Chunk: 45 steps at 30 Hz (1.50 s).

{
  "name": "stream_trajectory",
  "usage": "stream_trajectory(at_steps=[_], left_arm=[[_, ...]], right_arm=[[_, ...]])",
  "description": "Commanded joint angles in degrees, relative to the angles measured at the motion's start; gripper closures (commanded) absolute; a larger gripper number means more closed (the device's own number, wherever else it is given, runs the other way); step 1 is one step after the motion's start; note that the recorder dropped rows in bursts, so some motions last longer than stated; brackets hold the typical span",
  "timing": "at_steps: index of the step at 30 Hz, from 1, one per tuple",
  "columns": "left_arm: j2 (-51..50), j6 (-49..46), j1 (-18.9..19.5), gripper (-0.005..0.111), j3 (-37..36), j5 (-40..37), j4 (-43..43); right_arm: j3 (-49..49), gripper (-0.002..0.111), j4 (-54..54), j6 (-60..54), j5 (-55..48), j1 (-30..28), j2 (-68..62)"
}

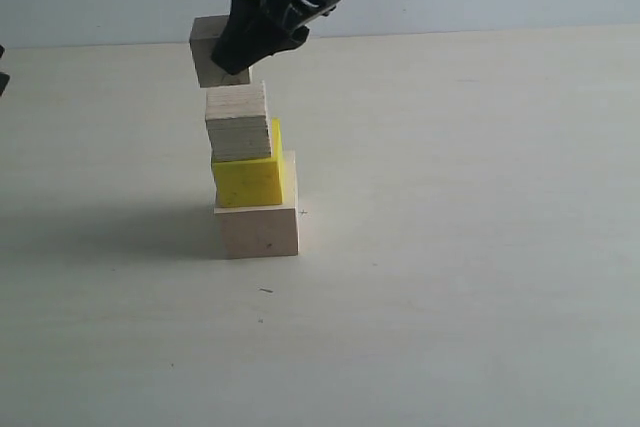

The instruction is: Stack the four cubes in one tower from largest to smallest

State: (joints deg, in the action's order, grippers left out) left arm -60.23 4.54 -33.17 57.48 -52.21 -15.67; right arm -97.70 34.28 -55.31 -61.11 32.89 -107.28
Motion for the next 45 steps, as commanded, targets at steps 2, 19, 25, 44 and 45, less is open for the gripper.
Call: stream_trajectory(at_steps=[2, 19, 25, 44, 45], left_arm=[[-0.2, 0.3, 0.1, 0.107, -0.2, -1.1, -0.2], [-0.2, 0.3, 0.1, 0.107, -0.2, -1.6, -0.2], [-0.2, 0.3, 0.1, 0.107, -0.2, -1.6, -0.2], [-0.2, 0.3, 0.1, 0.107, -0.2, -1.3, -0.2], [-0.2, 0.3, 0.1, 0.107, -0.2, -1.3, -0.2]], right_arm=[[3.9, 0.108, 0.9, -0.4, 4.7, 0.1, 0.5], [4.8, 0.108, 2.7, -6.2, 3.9, 0.0, 0.7], [4.8, 0.108, 2.3, -6.0, 4.5, 0.0, 0.7], [4.8, 0.108, -0.2, -4.1, 3.9, 0.1, 0.7], [4.8, 0.108, -0.2, -4.1, 3.9, 0.1, 0.7]])
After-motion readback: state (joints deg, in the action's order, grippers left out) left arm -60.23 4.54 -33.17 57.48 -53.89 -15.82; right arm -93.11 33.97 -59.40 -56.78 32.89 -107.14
